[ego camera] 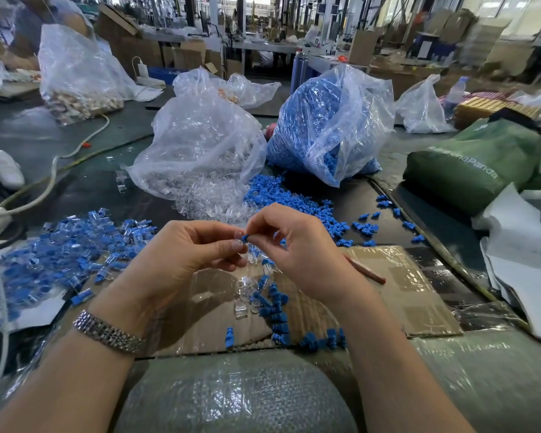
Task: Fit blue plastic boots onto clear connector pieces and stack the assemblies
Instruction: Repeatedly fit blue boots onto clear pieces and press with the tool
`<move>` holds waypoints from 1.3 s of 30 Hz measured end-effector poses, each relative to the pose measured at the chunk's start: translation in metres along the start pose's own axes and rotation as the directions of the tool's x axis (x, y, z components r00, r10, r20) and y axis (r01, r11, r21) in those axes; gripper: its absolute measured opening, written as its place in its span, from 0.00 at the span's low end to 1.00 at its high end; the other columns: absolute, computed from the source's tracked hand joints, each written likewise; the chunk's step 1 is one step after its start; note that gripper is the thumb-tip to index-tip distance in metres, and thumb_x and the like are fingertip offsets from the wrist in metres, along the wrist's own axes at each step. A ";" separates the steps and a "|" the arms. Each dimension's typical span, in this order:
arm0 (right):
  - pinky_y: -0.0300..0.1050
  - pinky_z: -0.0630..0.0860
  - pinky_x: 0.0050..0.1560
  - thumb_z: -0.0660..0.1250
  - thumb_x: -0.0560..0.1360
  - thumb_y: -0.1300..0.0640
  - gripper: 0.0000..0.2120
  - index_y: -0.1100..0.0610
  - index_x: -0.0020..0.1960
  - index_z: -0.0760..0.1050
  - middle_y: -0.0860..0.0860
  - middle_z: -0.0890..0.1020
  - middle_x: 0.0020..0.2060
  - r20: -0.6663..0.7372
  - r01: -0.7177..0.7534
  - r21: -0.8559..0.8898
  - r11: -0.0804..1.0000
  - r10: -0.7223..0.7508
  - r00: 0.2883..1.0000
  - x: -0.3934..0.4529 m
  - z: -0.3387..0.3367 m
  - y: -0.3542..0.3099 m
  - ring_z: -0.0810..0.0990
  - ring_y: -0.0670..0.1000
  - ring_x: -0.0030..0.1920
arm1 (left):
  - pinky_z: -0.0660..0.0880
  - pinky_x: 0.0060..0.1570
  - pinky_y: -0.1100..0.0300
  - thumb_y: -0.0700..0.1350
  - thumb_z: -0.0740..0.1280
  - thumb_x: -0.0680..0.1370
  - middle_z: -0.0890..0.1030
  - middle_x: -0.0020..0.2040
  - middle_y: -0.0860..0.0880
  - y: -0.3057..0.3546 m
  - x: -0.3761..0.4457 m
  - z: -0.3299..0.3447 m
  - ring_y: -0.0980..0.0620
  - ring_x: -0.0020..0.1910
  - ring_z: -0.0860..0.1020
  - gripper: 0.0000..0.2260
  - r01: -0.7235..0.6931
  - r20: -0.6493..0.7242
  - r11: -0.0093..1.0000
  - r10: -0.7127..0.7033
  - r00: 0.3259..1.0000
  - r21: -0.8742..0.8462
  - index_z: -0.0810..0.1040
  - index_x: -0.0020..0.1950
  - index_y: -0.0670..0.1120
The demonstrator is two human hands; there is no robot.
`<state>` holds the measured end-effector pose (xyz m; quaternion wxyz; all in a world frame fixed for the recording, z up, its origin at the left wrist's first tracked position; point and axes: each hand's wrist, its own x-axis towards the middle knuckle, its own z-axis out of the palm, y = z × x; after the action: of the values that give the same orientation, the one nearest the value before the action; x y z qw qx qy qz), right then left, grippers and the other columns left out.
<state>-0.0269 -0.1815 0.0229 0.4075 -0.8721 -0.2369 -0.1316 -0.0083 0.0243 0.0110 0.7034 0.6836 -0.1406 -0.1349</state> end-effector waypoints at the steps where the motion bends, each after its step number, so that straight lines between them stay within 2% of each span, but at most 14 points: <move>1: 0.47 0.77 0.50 0.72 0.78 0.61 0.01 0.58 0.50 0.81 0.48 0.82 0.43 0.002 0.000 -0.010 1.000 0.000 1.000 0.000 0.000 -0.001 0.79 0.47 0.45 | 0.81 0.45 0.62 0.43 0.76 0.70 0.87 0.49 0.39 0.000 0.000 0.000 0.44 0.46 0.86 0.12 -0.004 0.003 1.000 0.004 1.000 0.011 0.87 0.53 0.46; 4: 0.42 0.77 0.49 0.73 0.78 0.58 0.03 0.55 0.51 0.81 0.46 0.82 0.42 0.020 -0.035 -0.001 0.999 0.035 0.999 -0.001 -0.002 -0.003 0.80 0.45 0.45 | 0.82 0.47 0.61 0.43 0.75 0.71 0.87 0.49 0.40 -0.002 0.001 -0.001 0.44 0.47 0.86 0.11 -0.006 0.009 1.000 0.006 1.000 0.028 0.87 0.53 0.47; 8: 0.36 0.75 0.46 0.71 0.77 0.45 0.13 0.49 0.57 0.75 0.43 0.80 0.47 -0.095 -0.263 -0.030 0.964 0.259 0.961 -0.001 -0.016 0.004 0.79 0.40 0.46 | 0.81 0.45 0.61 0.42 0.76 0.71 0.86 0.50 0.39 -0.003 0.001 -0.002 0.44 0.46 0.86 0.11 -0.011 -0.027 1.000 0.011 1.000 -0.009 0.87 0.53 0.45; 10: 0.46 0.75 0.57 0.70 0.76 0.40 0.21 0.51 0.62 0.73 0.47 0.77 0.56 -0.178 -0.486 -0.287 0.826 0.452 0.874 -0.003 -0.028 0.017 0.77 0.48 0.57 | 0.82 0.44 0.61 0.42 0.76 0.70 0.86 0.49 0.37 -0.004 0.002 0.000 0.44 0.45 0.86 0.11 -0.015 -0.062 0.998 0.012 0.998 -0.054 0.87 0.52 0.43; 12: 0.58 0.72 0.66 0.70 0.74 0.33 0.33 0.56 0.67 0.70 0.54 0.72 0.64 -0.140 -0.642 -0.484 0.595 0.671 0.728 -0.008 -0.035 0.026 0.72 0.57 0.66 | 0.82 0.42 0.61 0.40 0.76 0.70 0.85 0.49 0.36 -0.005 0.003 0.000 0.43 0.43 0.85 0.10 -0.012 -0.091 0.994 0.002 0.996 -0.108 0.87 0.50 0.42; 14: 0.61 0.72 0.67 0.70 0.71 0.30 0.34 0.58 0.61 0.71 0.58 0.73 0.65 -0.072 -0.650 -0.589 0.479 0.771 0.633 -0.011 -0.037 0.031 0.71 0.60 0.66 | 0.82 0.42 0.59 0.39 0.75 0.71 0.85 0.50 0.35 -0.005 0.005 -0.001 0.43 0.43 0.85 0.09 -0.003 -0.110 0.989 -0.013 0.994 -0.148 0.87 0.50 0.41; 17: 0.59 0.75 0.63 0.70 0.74 0.35 0.25 0.57 0.46 0.70 0.60 0.76 0.59 -0.053 -0.603 -0.649 0.464 0.763 0.644 -0.010 -0.035 0.032 0.73 0.61 0.61 | 0.83 0.42 0.59 0.39 0.75 0.70 0.85 0.50 0.36 -0.004 0.007 -0.003 0.42 0.43 0.85 0.09 0.003 -0.115 0.986 -0.022 0.993 -0.164 0.86 0.50 0.41; 21: 0.55 0.78 0.55 0.67 0.76 0.41 0.19 0.56 0.40 0.70 0.59 0.78 0.52 -0.057 -0.637 -0.578 0.510 0.754 0.654 -0.007 -0.032 0.029 0.77 0.60 0.54 | 0.83 0.42 0.59 0.39 0.74 0.71 0.85 0.51 0.36 -0.005 0.007 -0.004 0.42 0.44 0.85 0.09 0.000 -0.116 0.985 -0.019 0.993 -0.170 0.86 0.50 0.41; 26: 0.53 0.76 0.43 0.66 0.79 0.51 0.12 0.59 0.42 0.75 0.55 0.76 0.37 -0.054 -0.707 -0.440 0.554 0.769 0.637 -0.008 -0.035 0.034 0.75 0.56 0.39 | 0.82 0.41 0.60 0.40 0.73 0.71 0.85 0.51 0.37 -0.006 0.009 -0.007 0.43 0.45 0.86 0.08 -0.005 -0.144 0.976 -0.027 0.989 -0.216 0.87 0.49 0.43; 29: 0.46 0.68 0.32 0.66 0.80 0.55 0.12 0.57 0.40 0.71 0.53 0.74 0.35 -0.054 -0.713 -0.458 0.530 0.784 0.618 -0.007 -0.040 0.029 0.72 0.52 0.34 | 0.82 0.40 0.60 0.40 0.73 0.71 0.85 0.52 0.36 -0.006 0.010 -0.008 0.44 0.44 0.86 0.08 -0.014 -0.156 0.962 -0.030 0.987 -0.272 0.86 0.49 0.42; 32: 0.50 0.70 0.34 0.62 0.79 0.59 0.03 0.59 0.48 0.71 0.55 0.76 0.41 -0.027 -0.729 -0.337 0.596 0.767 0.641 -0.002 -0.044 0.025 0.74 0.53 0.38 | 0.82 0.41 0.60 0.40 0.73 0.71 0.85 0.53 0.37 -0.005 0.011 -0.009 0.45 0.46 0.86 0.09 -0.030 -0.162 0.946 -0.024 0.986 -0.323 0.87 0.50 0.43; 34: 0.60 0.79 0.45 0.60 0.81 0.62 0.05 0.62 0.55 0.72 0.58 0.80 0.44 0.042 -0.736 -0.065 0.674 0.738 0.673 0.000 -0.047 0.019 0.79 0.56 0.41 | 0.82 0.42 0.60 0.40 0.73 0.71 0.85 0.54 0.38 -0.007 0.012 -0.010 0.45 0.48 0.86 0.08 -0.038 -0.164 0.939 -0.020 0.986 -0.341 0.87 0.49 0.44; 36: 0.58 0.84 0.48 0.61 0.83 0.59 0.09 0.64 0.58 0.74 0.59 0.84 0.42 0.201 -0.693 0.185 0.697 0.664 0.721 -0.003 -0.051 0.009 0.84 0.56 0.41 | 0.83 0.44 0.60 0.39 0.74 0.71 0.85 0.54 0.39 -0.009 0.014 -0.010 0.46 0.50 0.85 0.10 -0.044 -0.170 0.926 -0.022 0.985 -0.374 0.87 0.51 0.43; 39: 0.51 0.84 0.48 0.62 0.84 0.53 0.16 0.67 0.60 0.74 0.57 0.87 0.44 0.417 -0.655 0.228 0.721 0.535 0.734 -0.005 -0.050 -0.004 0.88 0.56 0.46 | 0.83 0.46 0.58 0.39 0.74 0.71 0.85 0.54 0.40 -0.011 0.016 -0.012 0.45 0.52 0.85 0.12 -0.057 -0.179 0.897 -0.024 0.984 -0.438 0.87 0.53 0.42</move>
<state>-0.0349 -0.2198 0.0548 0.5358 -0.8204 -0.0229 0.1983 0.0111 0.0290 0.0002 0.8510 0.5142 -0.0482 -0.0951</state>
